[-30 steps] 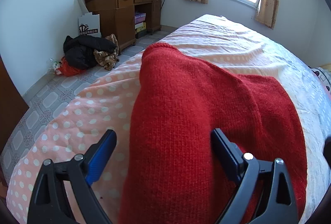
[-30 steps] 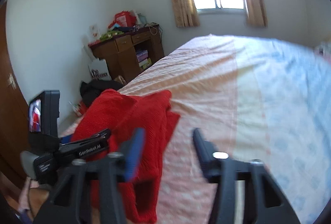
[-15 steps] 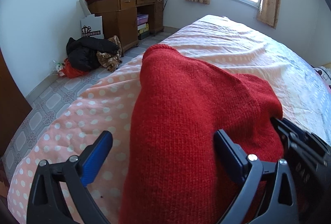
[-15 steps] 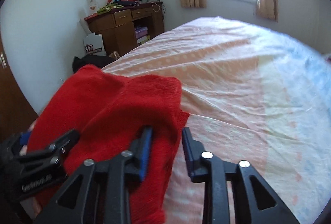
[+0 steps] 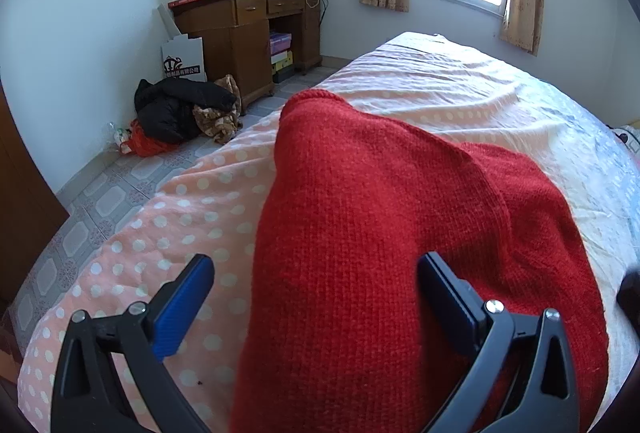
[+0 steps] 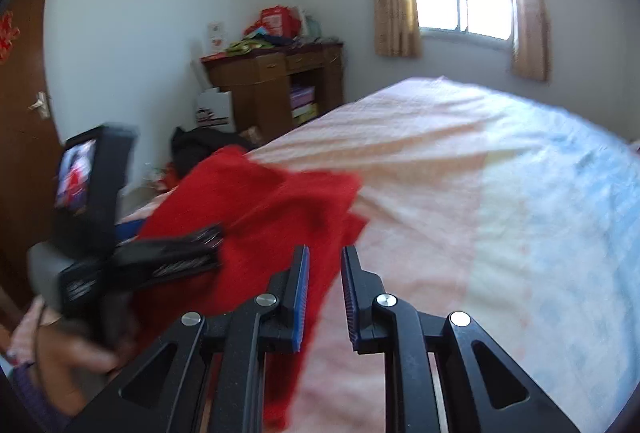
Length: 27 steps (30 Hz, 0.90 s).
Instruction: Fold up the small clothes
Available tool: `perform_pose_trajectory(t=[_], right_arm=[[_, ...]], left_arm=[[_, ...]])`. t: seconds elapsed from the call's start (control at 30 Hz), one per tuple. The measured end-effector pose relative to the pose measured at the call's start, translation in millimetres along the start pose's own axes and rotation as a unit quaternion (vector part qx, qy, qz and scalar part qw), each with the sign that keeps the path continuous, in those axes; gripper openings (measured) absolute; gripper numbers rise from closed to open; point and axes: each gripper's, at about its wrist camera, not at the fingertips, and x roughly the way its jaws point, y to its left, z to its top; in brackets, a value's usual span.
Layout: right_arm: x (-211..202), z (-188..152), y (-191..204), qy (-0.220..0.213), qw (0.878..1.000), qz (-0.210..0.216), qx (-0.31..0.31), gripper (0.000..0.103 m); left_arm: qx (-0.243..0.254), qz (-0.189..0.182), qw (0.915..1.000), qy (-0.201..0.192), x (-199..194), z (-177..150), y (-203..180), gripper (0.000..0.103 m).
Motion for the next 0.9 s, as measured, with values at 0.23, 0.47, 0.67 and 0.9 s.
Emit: perform_pose_trajectory(t=[0.23, 0.47, 0.67, 0.9], right_arm=[[18, -21, -6, 0.031, 0.999, -0.022, -0.007, 0.017], [24, -24, -13, 0.035, 0.999, -0.013, 0.010, 0.017], [21, -23, -8, 0.035, 0.999, -0.037, -0.001, 0.019], [5, -36, -3, 0.069, 0.995, -0.064, -0.038, 0.019]], left_arm=[[0.000, -0.001, 1.0000, 0.001, -1, 0, -5, 0.103], [0.000, -0.001, 1.0000, 0.005, 1, 0, -3, 0.103], [0.027, 0.039, 0.9989, -0.005, -6, -2, -14, 0.103], [-0.024, -0.010, 0.9989, 0.038, -26, -26, 2, 0.103]])
